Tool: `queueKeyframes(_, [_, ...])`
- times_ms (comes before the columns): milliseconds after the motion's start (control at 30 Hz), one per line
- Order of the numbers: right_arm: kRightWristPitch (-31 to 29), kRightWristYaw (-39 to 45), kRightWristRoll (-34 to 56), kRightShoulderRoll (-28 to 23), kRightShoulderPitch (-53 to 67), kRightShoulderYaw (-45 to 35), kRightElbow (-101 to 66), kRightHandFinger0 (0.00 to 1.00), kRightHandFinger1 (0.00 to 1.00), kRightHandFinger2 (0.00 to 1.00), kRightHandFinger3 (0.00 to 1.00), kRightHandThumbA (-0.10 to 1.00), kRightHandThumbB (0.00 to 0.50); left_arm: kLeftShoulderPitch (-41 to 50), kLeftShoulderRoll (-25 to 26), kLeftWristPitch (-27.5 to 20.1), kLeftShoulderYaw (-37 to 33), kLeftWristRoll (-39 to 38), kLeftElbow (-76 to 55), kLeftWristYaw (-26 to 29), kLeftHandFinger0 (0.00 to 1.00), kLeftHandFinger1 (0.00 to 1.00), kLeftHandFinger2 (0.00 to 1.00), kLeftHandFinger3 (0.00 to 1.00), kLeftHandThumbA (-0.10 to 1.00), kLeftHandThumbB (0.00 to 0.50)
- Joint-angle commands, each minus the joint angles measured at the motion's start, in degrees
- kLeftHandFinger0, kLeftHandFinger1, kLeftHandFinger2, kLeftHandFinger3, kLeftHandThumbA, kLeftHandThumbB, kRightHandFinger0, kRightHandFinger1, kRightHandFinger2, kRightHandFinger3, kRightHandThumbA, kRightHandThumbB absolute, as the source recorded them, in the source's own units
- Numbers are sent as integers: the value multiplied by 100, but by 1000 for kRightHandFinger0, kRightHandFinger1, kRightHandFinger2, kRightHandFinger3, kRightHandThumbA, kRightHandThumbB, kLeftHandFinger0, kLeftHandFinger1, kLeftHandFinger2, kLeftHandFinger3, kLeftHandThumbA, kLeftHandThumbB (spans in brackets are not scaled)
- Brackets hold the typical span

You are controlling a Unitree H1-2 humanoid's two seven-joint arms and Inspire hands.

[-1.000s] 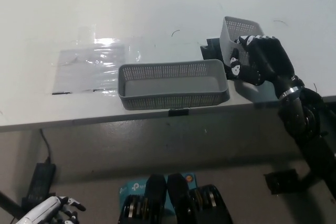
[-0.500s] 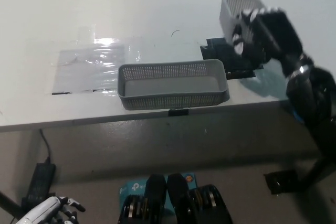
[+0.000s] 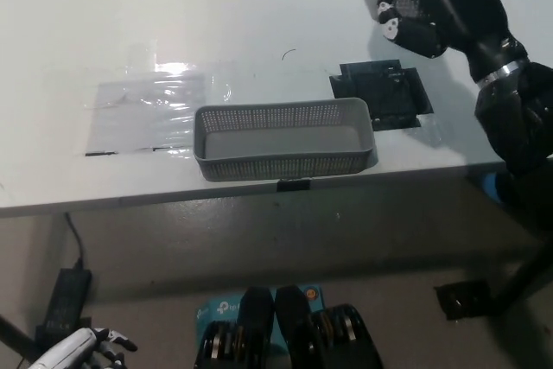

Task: The robot uses its right hand to pick up the grey box kept on the middle on the desk and place it on top of another box next to it in a right angle

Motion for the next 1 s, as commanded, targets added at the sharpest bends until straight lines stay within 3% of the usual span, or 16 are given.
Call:
queueKeyframes(0, [-76, 11, -9, 147, 73, 82, -319, 0, 0, 124, 0, -100, 347, -25, 104, -52, 28, 71, -76, 31, 379, 418, 561, 665, 300, 336])
queueKeyframes(67, [-73, 39, -114, 218, 179, 189, -443, 0, 0, 141, 0, -100, 318, -22, 98, -14, 36, 74, -83, 28, 423, 455, 602, 682, 302, 341])
queueKeyframes(200, [-64, 84, 22, 431, 384, 212, -566, 0, 0, 148, 2, -100, 325, -33, 84, -70, 26, 74, -56, 31, 380, 413, 562, 661, 289, 340])
queueKeyframes(233, [6, 114, -34, 533, 467, 267, -650, 0, 0, 177, 12, -100, 294, -40, 83, -73, 26, 63, -27, 24, 389, 418, 566, 672, 284, 337])
queueKeyframes(333, [-83, -61, -171, 618, 530, 309, -599, 0, 0, 221, 7, -100, 293, -67, 71, -94, -6, 88, -11, 23, 387, 416, 562, 672, 284, 332])
queueKeyframes(433, [-148, 6, -48, 752, 654, 334, -617, 0, 0, 255, 6, -100, 256, -74, 77, -86, -30, 124, -43, 19, 379, 408, 552, 675, 292, 331])
queueKeyframes(567, [-74, 47, -188, 834, 844, 466, -673, 0, 0, 286, 72, -100, 234, -68, 66, -119, -7, 80, -28, 29, 392, 410, 551, 672, 264, 324])
queueKeyframes(633, [-142, -52, -234, 841, 871, 513, -603, 0, 0, 249, 57, -100, 260, -76, 52, -140, 4, 51, 21, 31, 372, 389, 527, 662, 269, 335])
queueKeyframes(733, [-154, -21, -197, 844, 879, 530, -573, 0, 0, 276, 75, -100, 287, -94, 65, -64, -7, 45, -17, -11, 365, 394, 532, 694, 282, 331])
queueKeyframes(833, [-214, -213, -276, 868, 873, 526, -506, 0, 18, 358, 165, -100, 264, -117, 60, 23, 0, 17, -55, -45, 365, 401, 537, 687, 275, 331])
queueKeyframes(900, [-113, -177, -330, 896, 887, 527, -536, 0, 6, 362, 187, -100, 235, -120, 87, -2, -29, 45, -57, -60, 357, 392, 530, 694, 290, 330])
queueKeyframes(967, [-2, -79, -327, 927, 925, 516, -589, 0, 31, 346, 200, -100, 238, -139, 106, -85, -43, 83, -21, -35, 374, 406, 545, 693, 297, 327])
